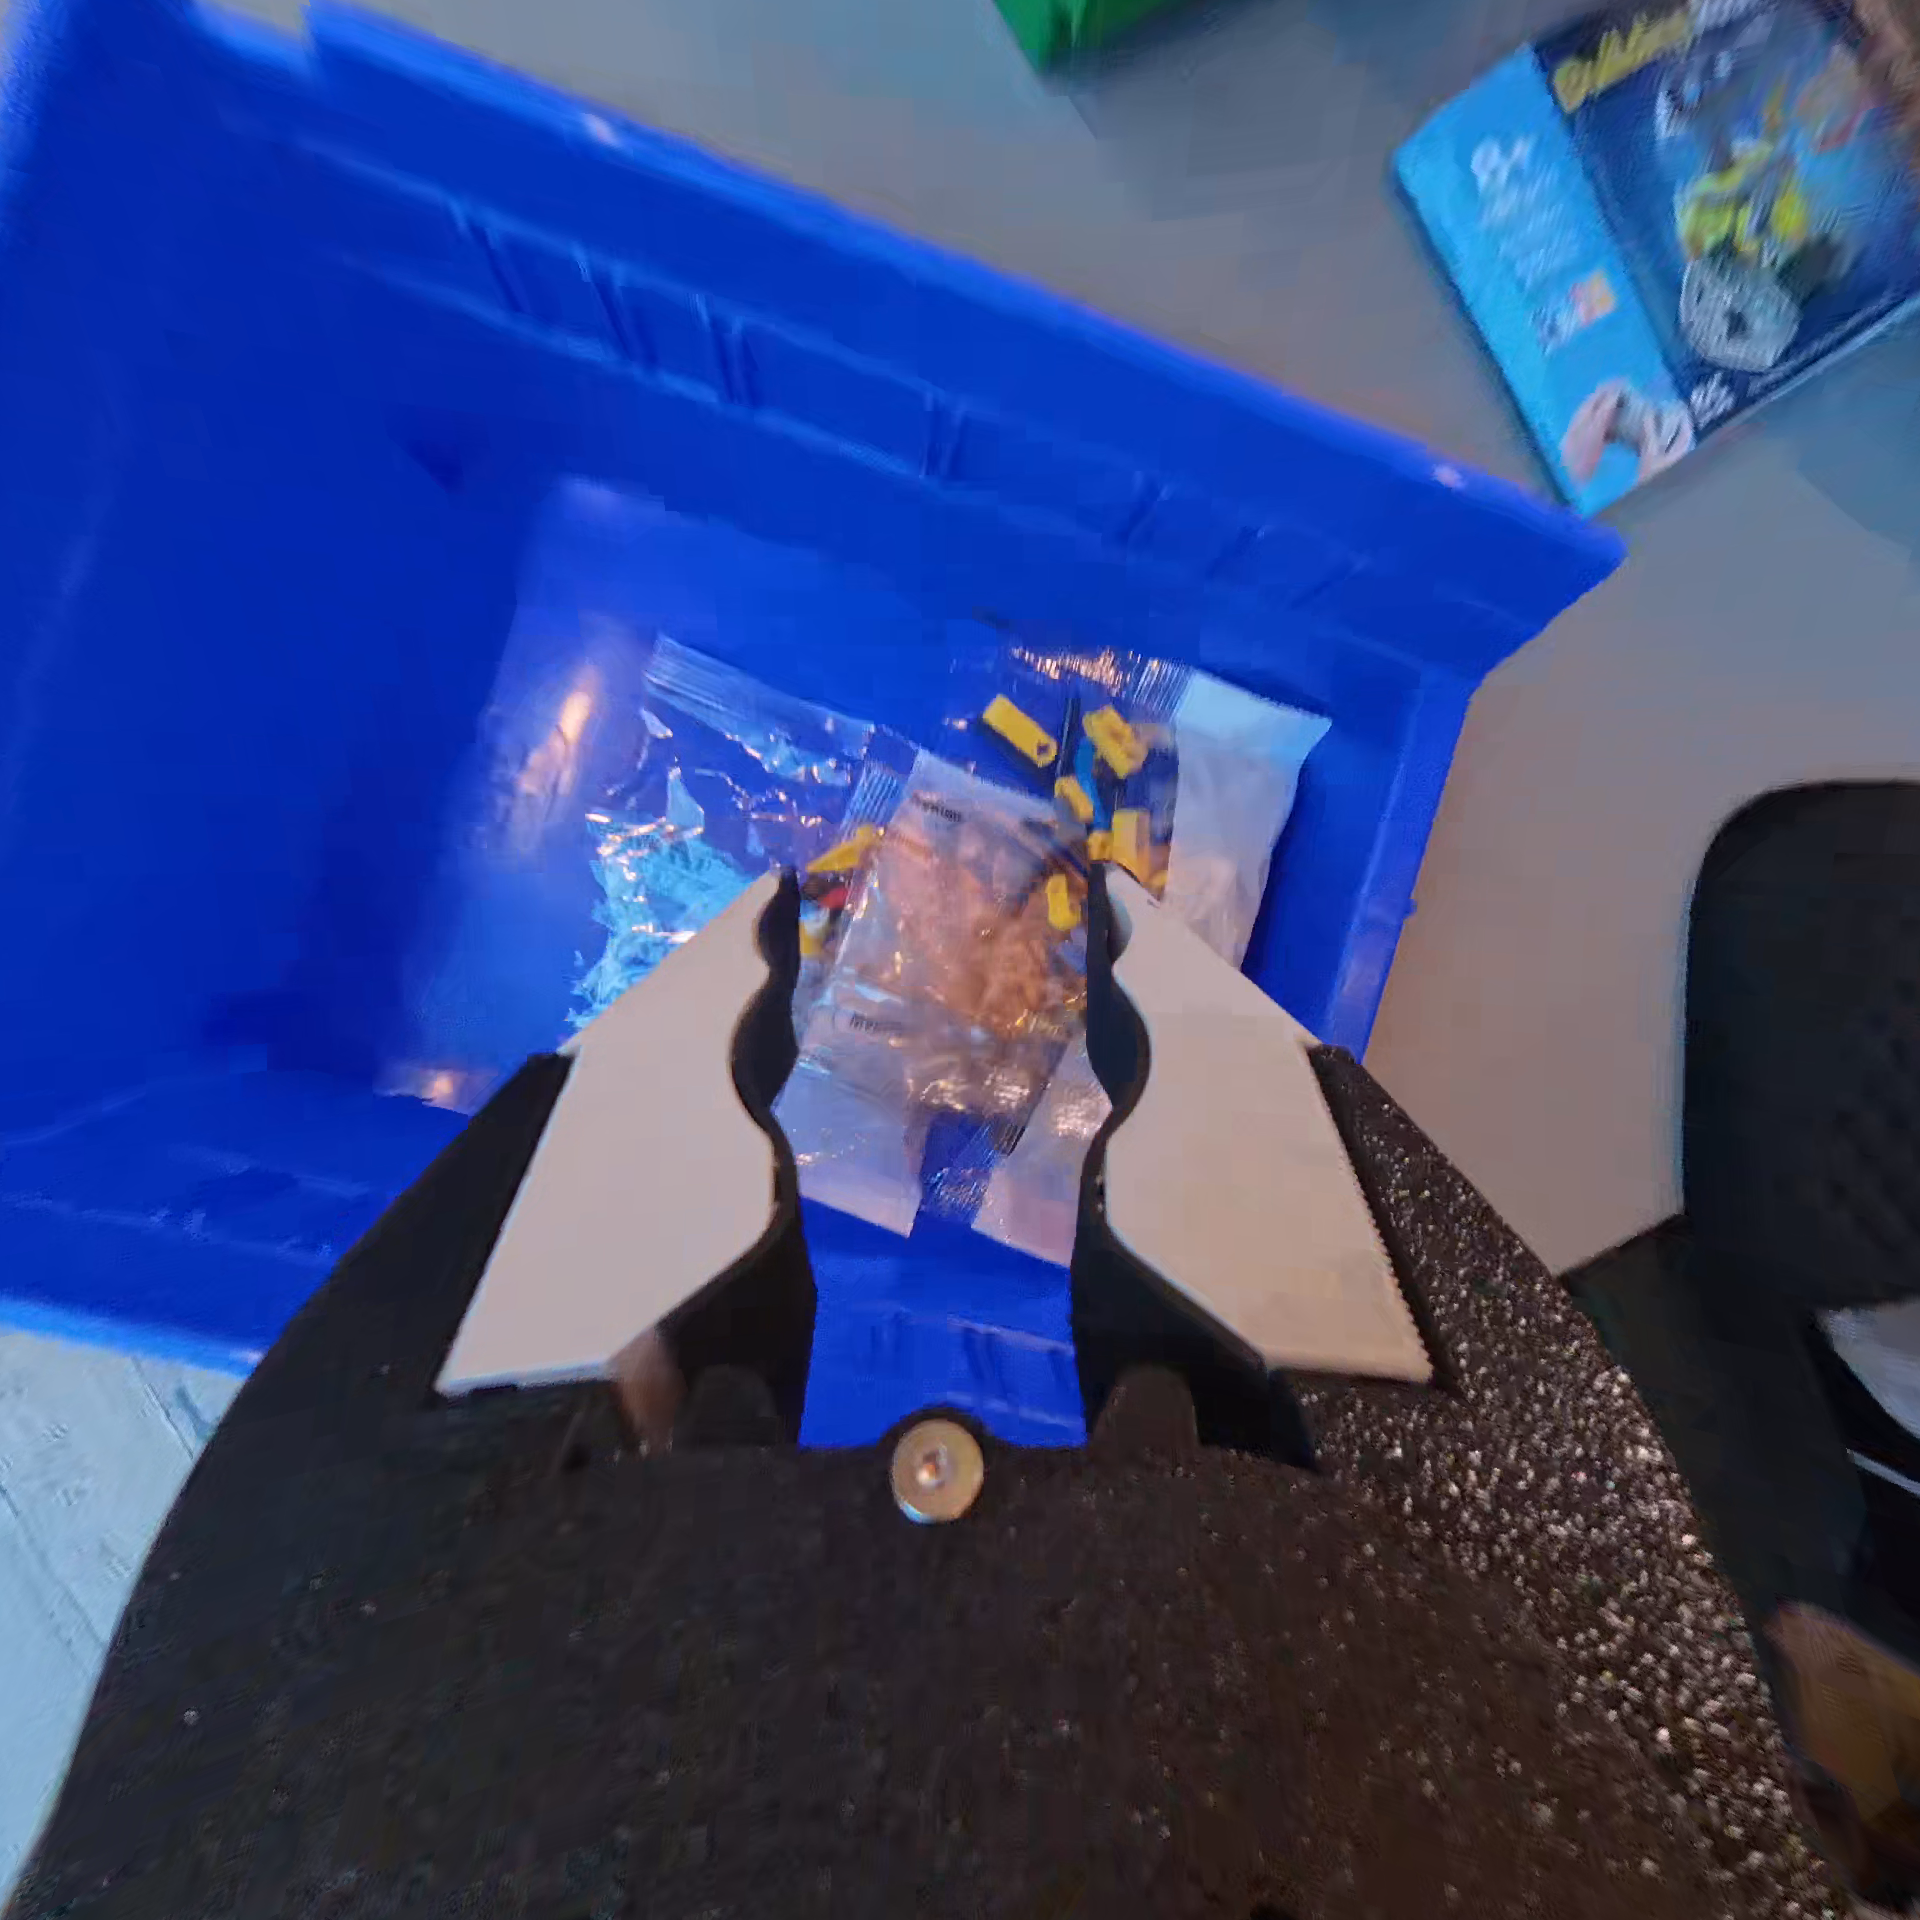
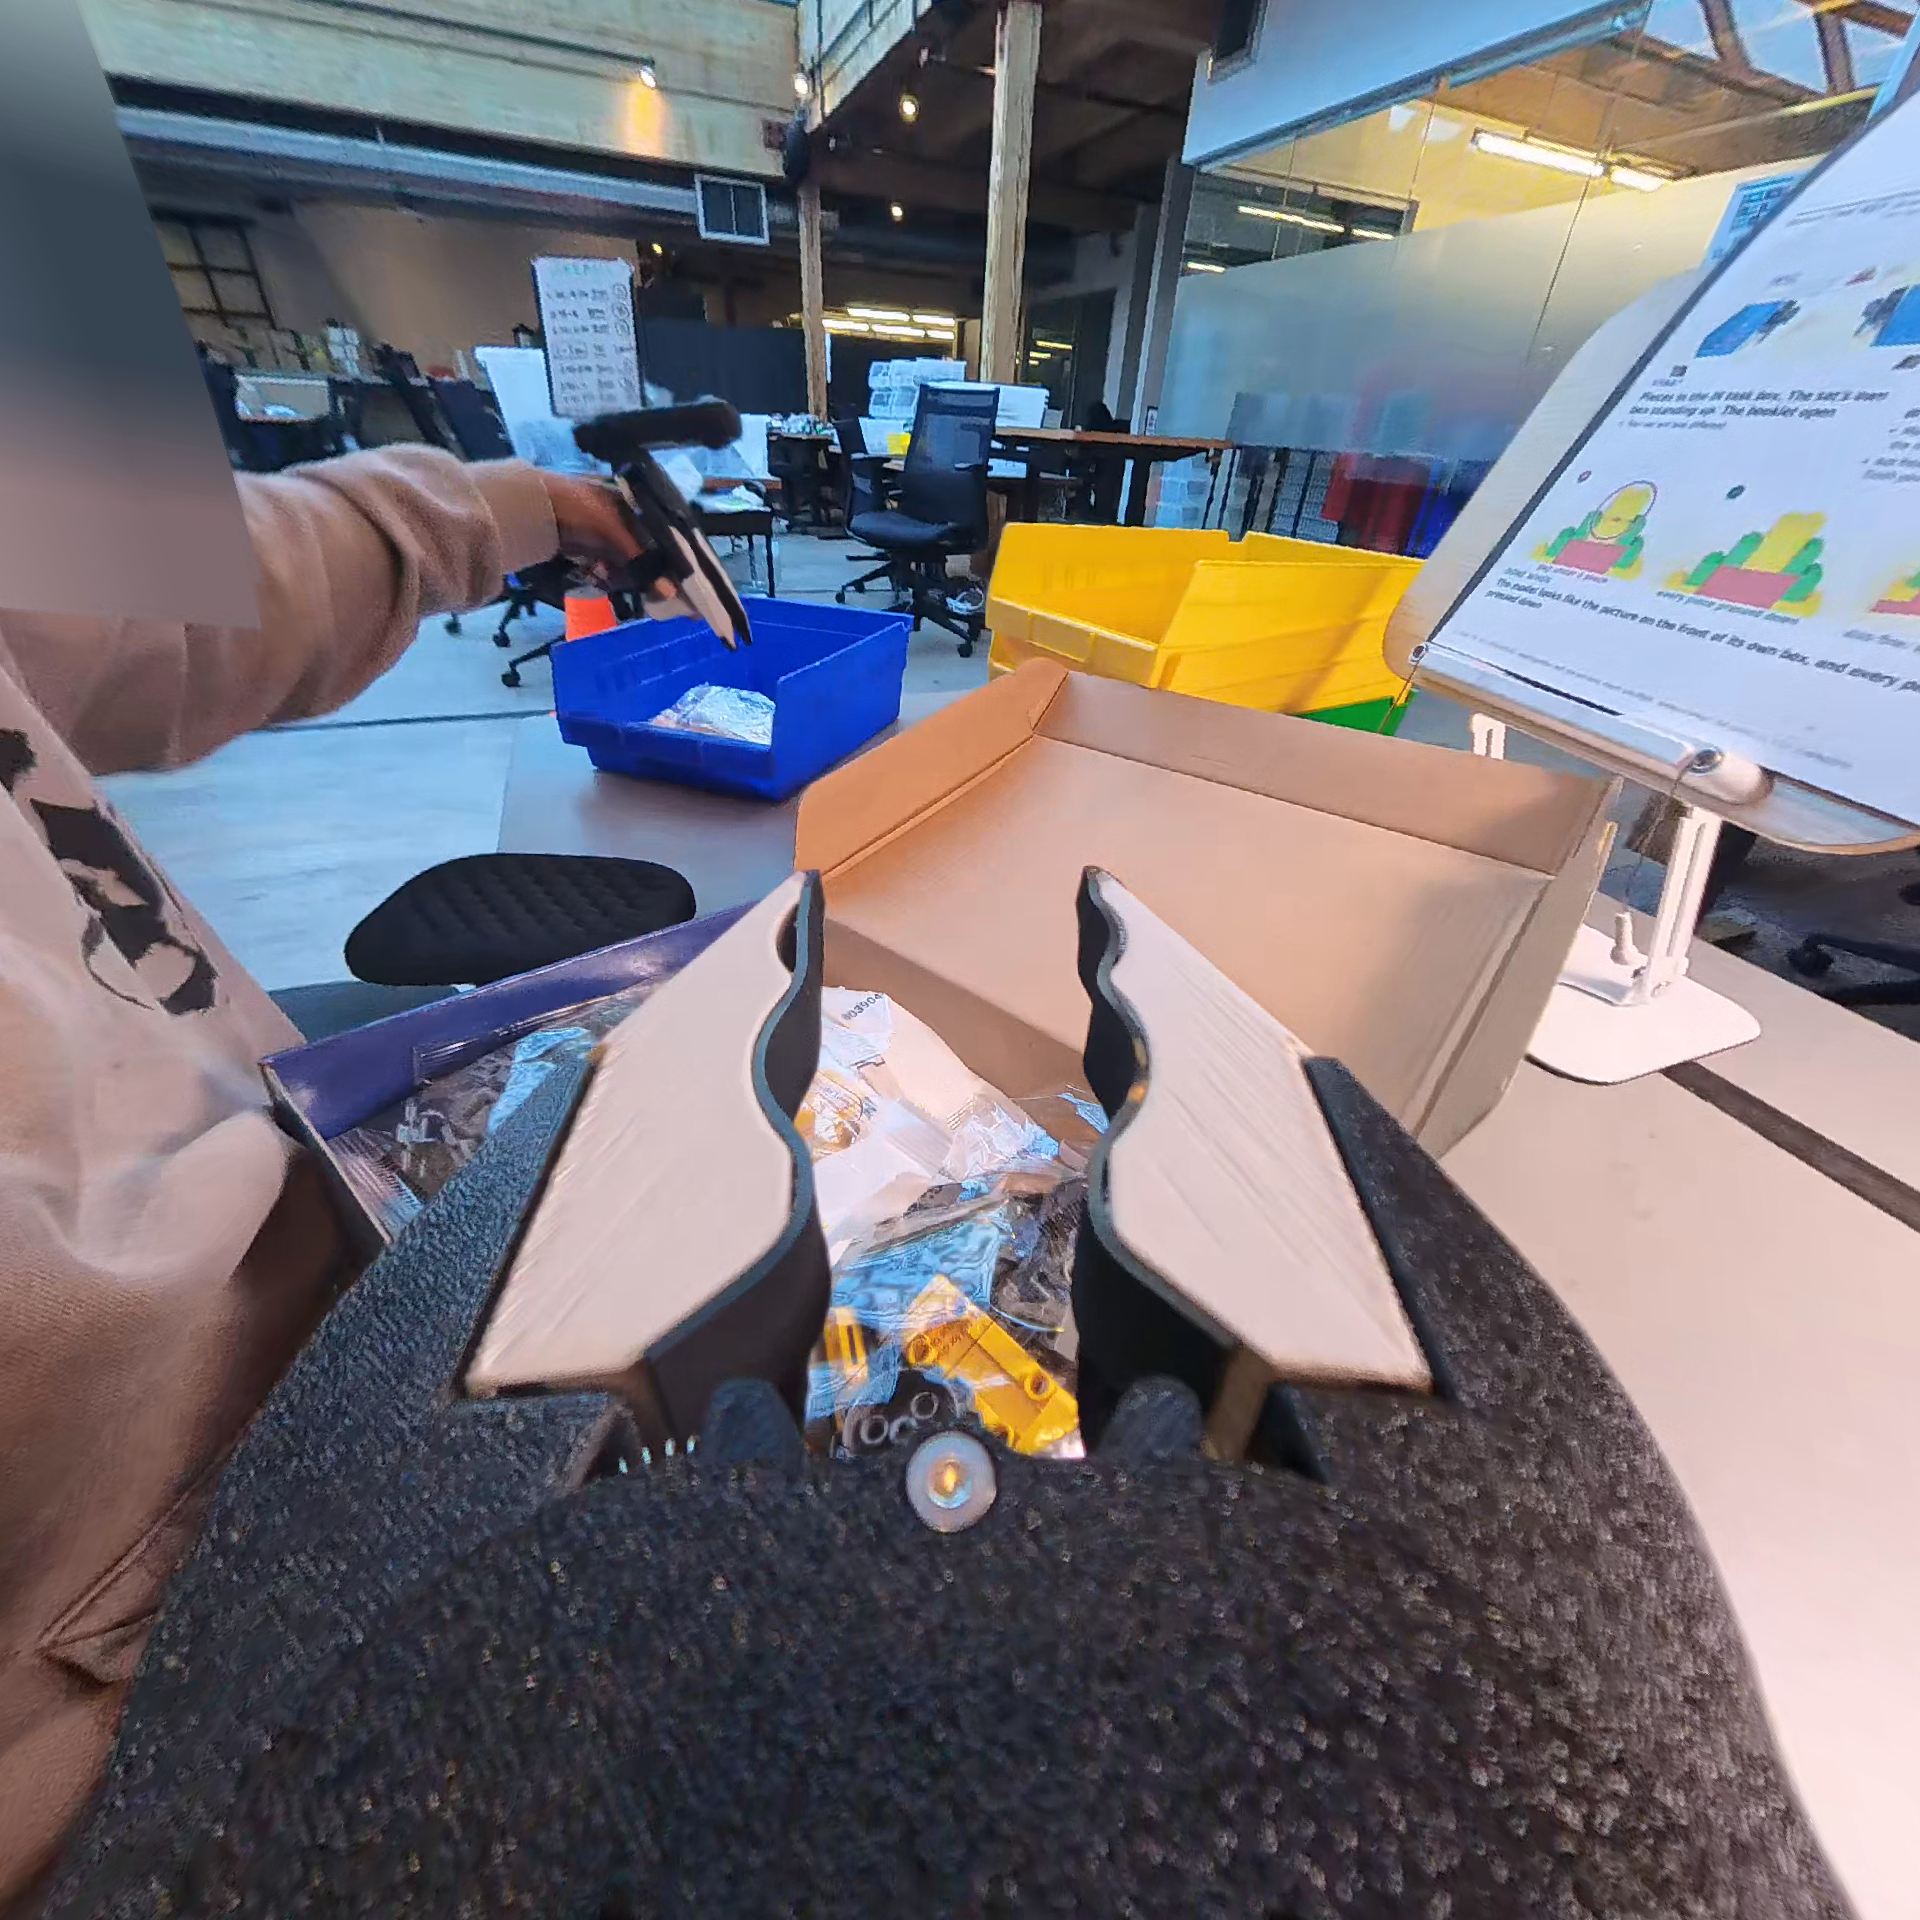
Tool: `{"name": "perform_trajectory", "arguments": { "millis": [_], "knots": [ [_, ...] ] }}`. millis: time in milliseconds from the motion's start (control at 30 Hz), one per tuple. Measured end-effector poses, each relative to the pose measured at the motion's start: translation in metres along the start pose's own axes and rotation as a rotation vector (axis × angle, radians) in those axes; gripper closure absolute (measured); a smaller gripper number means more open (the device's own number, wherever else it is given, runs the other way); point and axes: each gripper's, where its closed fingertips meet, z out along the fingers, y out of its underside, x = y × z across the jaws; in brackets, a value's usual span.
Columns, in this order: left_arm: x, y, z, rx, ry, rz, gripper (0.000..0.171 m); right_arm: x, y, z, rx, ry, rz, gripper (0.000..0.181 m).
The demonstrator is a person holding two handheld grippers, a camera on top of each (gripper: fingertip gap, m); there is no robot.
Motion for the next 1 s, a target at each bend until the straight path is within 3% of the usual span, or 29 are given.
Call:
{"name": "perform_trajectory", "arguments": {
  "millis": [200, 300, 367, 400, 600, 867, 1000],
  "knots": [
    [-0.009, 0.026, 0.037, -0.238, 0.203, -0.023, 0.112, -0.004, 0.007, 0.007, -0.048, 0.009, -0.013, 0.138],
    [0.002, 0.038, 0.039, -0.353, 0.281, 0.002, 0.144, -0.001, 0.007, 0.005, -0.047, 0.027, 0.007, 0.14],
    [0.011, 0.035, 0.032, -0.35, 0.324, 0.036, 0.168, 0.001, 0.007, 0.003, -0.041, 0.035, 0.019, 0.14],
    [0.015, 0.032, 0.027, -0.335, 0.334, 0.062, 0.171, 0.003, 0.007, 0.002, -0.038, 0.04, 0.027, 0.141],
    [0.036, 0.019, -0.004, -0.26, 0.306, 0.195, 0.171, 0.008, 0.009, 0.005, -0.011, 0.038, 0.057, 0.143],
    [0.058, -0.012, -0.059, -0.177, 0.155, 0.358, 0.171, 0.004, 0.01, 0.003, -0.023, 0.033, 0.028, 0.143],
    [0.108, -0.047, -0.094, -0.119, 0.119, 0.532, 0.171, 0.005, 0.007, -0.005, -0.016, 0.05, 0.018, 0.144]
  ]
}}
